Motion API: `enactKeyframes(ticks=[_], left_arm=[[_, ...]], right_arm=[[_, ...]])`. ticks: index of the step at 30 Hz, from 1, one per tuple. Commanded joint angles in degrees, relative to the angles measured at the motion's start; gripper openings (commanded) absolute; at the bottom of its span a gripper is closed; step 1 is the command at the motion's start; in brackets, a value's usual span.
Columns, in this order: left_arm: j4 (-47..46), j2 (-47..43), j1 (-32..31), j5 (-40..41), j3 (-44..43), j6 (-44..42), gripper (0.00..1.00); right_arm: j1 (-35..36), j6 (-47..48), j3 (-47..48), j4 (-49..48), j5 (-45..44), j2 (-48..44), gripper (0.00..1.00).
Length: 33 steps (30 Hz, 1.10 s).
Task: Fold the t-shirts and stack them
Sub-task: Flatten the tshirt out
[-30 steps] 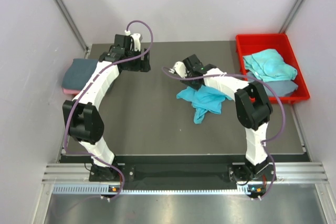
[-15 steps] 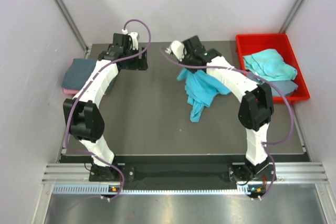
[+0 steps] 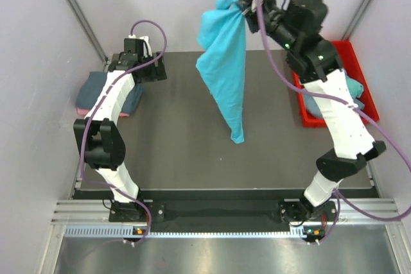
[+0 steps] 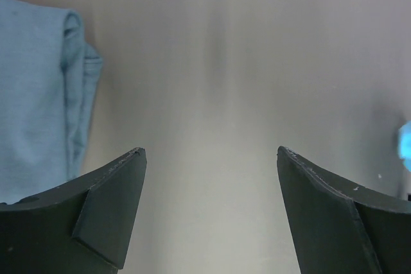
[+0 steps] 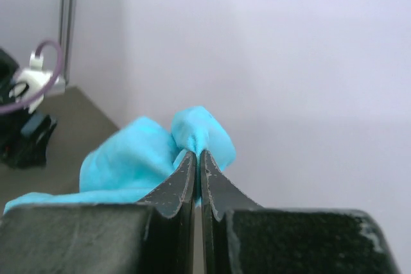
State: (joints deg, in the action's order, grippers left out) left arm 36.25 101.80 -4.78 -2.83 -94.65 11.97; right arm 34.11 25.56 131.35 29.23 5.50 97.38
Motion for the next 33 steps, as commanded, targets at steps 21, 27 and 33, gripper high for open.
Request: enactKeyframes(ticks=[21, 27, 33], left_arm=[[-11.11, 7.88, -5.32, -36.72, 13.18, 22.04, 0.8], [-11.55, 12.02, -8.14, -38.57, 11.6, 23.89, 0.79], [-10.85, 10.01, -7.79, -35.23, 9.58, 20.57, 0.8]], right_arm=[[-19.34, -3.5, -34.75, -9.8, -24.47, -13.8, 0.0], [-18.03, -0.42, -38.63, -7.71, -22.31, -16.7, 0.63], [-13.12, -4.12, -38.8, 2.74, 1.6, -12.23, 0.63]])
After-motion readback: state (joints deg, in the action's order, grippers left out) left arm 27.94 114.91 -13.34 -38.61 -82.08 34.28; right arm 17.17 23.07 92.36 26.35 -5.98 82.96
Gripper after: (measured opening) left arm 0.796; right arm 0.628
